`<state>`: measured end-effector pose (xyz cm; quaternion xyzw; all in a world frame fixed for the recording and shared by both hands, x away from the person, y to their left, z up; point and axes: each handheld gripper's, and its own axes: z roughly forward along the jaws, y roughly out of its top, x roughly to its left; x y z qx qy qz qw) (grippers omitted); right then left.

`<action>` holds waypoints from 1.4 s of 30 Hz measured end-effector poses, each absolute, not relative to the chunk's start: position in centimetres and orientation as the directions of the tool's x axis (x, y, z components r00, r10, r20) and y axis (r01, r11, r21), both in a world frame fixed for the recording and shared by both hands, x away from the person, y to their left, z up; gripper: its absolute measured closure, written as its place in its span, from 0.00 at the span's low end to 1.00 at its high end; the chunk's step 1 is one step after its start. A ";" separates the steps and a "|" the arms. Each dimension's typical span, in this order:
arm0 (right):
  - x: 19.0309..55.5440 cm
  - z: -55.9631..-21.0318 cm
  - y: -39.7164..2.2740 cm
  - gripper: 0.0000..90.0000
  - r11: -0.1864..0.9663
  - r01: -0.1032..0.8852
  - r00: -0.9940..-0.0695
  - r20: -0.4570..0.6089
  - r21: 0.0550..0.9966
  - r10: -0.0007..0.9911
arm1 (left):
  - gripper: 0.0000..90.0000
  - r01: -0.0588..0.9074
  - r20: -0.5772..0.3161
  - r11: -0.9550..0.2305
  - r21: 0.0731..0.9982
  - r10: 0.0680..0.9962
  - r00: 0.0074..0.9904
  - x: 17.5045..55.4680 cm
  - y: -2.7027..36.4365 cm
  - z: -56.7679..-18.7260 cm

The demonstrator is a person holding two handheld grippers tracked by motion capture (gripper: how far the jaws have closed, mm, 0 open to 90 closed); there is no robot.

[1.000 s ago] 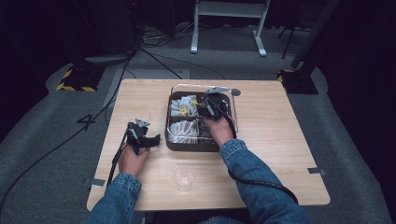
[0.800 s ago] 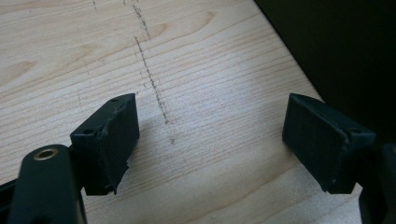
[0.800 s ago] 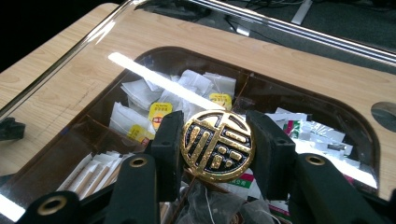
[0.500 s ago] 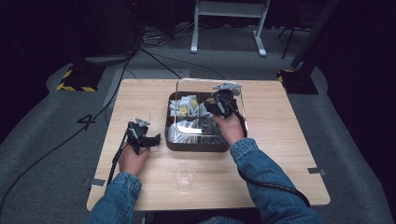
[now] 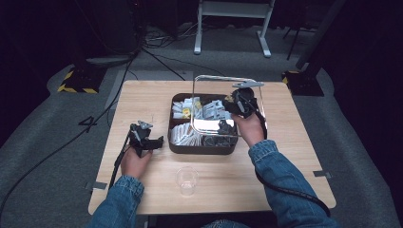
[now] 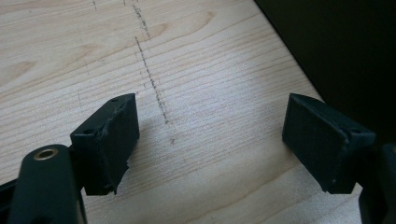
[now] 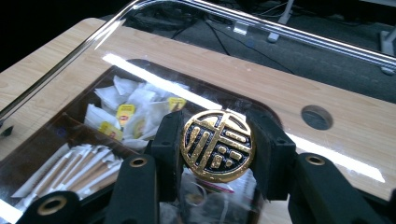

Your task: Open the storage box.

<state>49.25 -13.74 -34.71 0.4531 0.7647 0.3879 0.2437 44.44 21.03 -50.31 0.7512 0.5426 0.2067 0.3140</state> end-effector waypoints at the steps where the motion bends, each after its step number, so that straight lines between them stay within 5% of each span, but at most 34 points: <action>1: 49.3 -34.7 -14.0 0.65 0.290 0.503 -0.469 -0.025 0.814 0.883 | 0.21 0.685 -0.030 -0.214 0.696 0.945 0.326 44.4 21.0 -50.3; 42: 50.6 -36.7 -27.6 0.65 0.186 0.590 -0.258 -0.035 0.786 0.966 | 0.21 0.686 -0.029 -0.216 0.695 0.945 0.327 44.4 21.0 -50.3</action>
